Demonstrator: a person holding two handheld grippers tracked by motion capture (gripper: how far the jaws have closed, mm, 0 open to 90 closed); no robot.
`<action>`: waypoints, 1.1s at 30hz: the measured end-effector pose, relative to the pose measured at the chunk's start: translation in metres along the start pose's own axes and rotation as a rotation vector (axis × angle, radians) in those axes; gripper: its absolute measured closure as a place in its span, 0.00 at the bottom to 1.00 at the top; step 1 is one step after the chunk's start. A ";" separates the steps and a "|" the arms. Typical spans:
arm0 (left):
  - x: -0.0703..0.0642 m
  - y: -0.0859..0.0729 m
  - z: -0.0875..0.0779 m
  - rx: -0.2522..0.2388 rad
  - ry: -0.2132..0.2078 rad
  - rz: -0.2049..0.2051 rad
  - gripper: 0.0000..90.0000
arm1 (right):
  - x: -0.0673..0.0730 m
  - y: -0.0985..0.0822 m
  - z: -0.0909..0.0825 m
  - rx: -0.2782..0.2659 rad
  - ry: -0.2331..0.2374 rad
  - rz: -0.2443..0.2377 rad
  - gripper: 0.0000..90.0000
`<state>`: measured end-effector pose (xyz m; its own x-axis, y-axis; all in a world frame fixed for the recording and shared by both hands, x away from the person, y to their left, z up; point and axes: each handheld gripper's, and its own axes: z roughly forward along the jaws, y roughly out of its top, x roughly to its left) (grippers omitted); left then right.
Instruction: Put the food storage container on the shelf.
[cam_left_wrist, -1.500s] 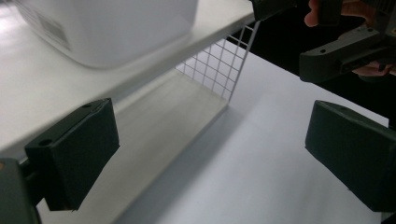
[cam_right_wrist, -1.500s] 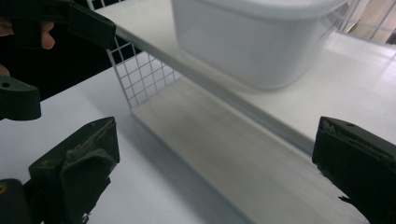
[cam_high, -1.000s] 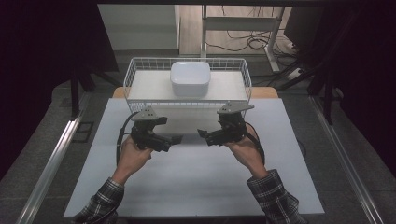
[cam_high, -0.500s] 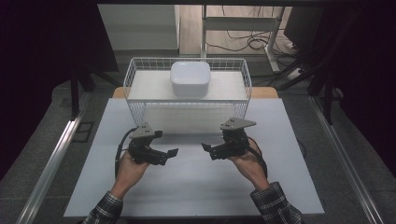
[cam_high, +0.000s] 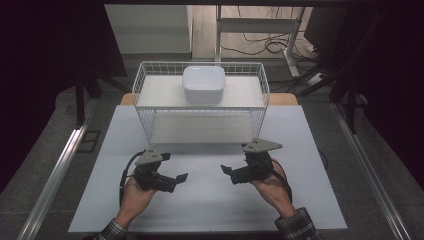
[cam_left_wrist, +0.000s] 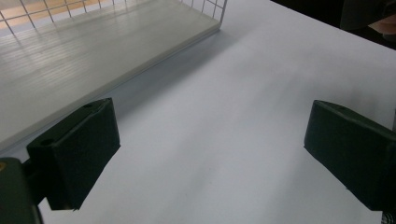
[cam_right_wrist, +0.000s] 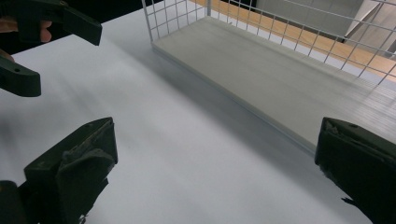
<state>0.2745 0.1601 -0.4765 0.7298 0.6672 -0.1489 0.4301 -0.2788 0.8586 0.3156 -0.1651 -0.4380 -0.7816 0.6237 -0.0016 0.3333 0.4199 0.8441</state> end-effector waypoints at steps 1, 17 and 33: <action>0.000 0.000 0.000 0.000 0.000 0.000 0.04 | 0.000 0.000 0.000 0.000 0.000 0.000 0.00; -0.005 -0.036 -0.015 0.026 0.043 -0.001 0.03 | -0.005 -0.047 -0.013 0.050 -0.041 0.023 0.00; -0.013 -0.063 -0.010 0.131 0.066 0.006 0.03 | -0.011 -0.081 -0.030 0.081 -0.085 0.057 0.00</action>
<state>0.2330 0.1763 -0.5233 0.6977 0.7083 -0.1073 0.4947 -0.3681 0.7873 0.2817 -0.2258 -0.4900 -0.7141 0.7000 -0.0035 0.4199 0.4323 0.7980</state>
